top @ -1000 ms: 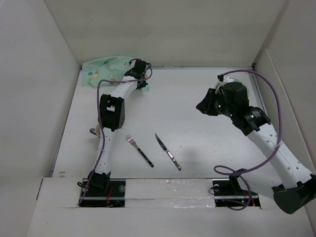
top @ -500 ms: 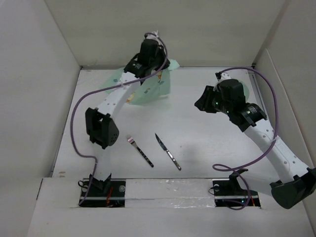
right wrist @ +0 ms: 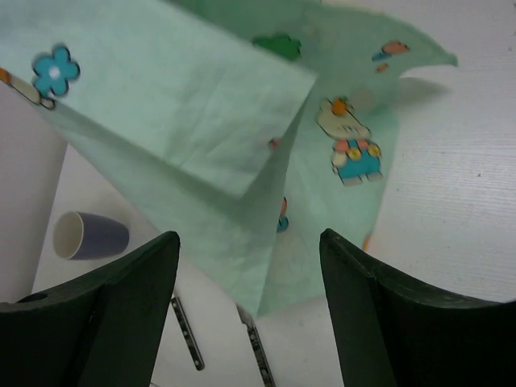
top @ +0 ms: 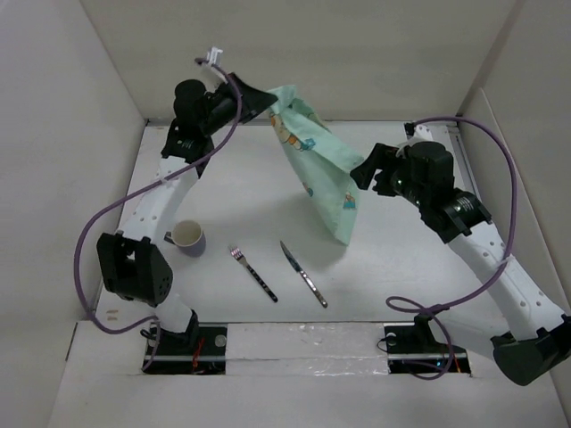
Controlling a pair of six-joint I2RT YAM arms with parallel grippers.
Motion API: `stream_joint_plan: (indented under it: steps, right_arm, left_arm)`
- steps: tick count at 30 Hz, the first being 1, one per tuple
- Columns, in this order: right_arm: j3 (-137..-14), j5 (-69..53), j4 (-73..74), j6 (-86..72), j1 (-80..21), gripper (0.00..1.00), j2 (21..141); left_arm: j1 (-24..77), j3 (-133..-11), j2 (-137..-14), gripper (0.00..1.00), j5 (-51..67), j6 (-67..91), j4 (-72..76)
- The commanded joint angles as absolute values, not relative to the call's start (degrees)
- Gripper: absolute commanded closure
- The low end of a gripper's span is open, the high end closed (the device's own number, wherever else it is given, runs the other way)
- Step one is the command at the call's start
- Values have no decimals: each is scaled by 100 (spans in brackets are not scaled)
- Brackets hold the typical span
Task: Set the dinner table for one person
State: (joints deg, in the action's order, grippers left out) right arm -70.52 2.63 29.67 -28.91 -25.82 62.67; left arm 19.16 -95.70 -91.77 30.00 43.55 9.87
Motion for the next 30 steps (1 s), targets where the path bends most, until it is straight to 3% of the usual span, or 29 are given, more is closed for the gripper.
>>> stream_joint_plan:
  steps: [1, 5, 7, 8, 9, 11, 12, 13, 15, 16, 18, 19, 20, 25, 30]
  right_arm:
    - [-6909, 352, 2593, -3014, -2531, 24, 6302]
    - [-6487, 378, 2435, -3085, -2479, 23, 6538]
    - [-6249, 475, 2355, -3129, -2479, 29, 6776]
    - [-6197, 596, 2355, -3155, -2479, 38, 6872]
    - [-6153, 632, 2390, -3181, -2479, 62, 7117]
    - [-6109, 668, 2461, -3278, -2408, 91, 7373]
    - [-6117, 651, 2478, -3296, -2347, 100, 7496]
    - [-6100, 624, 2470, -3313, -2347, 100, 7775]
    - [-6073, 607, 2312, -3313, -2347, 96, 8041]
    - [-6108, 598, 2294, -3313, -2294, 87, 8338]
    - [-6257, 580, 2154, -3331, -2294, 59, 8656]
    - [-6327, 545, 2136, -3383, -2224, 54, 8831]
    - [-6415, 397, 2162, -3427, -2171, 48, 9216]
    - [-6768, 71, 2233, -3603, -2101, 47, 9957]
    - [-6645, -132, 2083, -3735, -2101, 47, 10256]
  left_arm:
    - [742, -8080, -9482, 100, 3857, 5298, 2792]
    - [396, -8250, -10605, 100, 4053, 5118, 2866]
    - [396, -8640, -11038, 100, 3955, 4834, 2470]
    - [396, -9040, -11161, 100, 3938, 4695, 2374]
    - [396, -9183, -11275, 100, 3946, 4676, 2330]
    - [396, -9647, -11609, 100, 3903, 4623, 2216]
    - [396, -9781, -11715, 100, 3859, 4553, 2032]
    - [396, -9921, -11916, 98, 3824, 4501, 1839]
    - [396, -10317, -12041, 83, 3657, 4064, 1322]
    - [396, -10536, -12093, 66, 3552, 3904, 1083]
    - [396, -10722, -12068, 50, 3262, 3614, 548]
    - [396, -10827, -11980, 41, 3122, 3299, 327]
    - [396, -11011, -11919, 39, 2633, 3096, 99]
    - [896, -10996, -11156, 39, 442, 1952, -1230]
    - [1624, -10205, -10802, 81, -184, 1328, -1878]
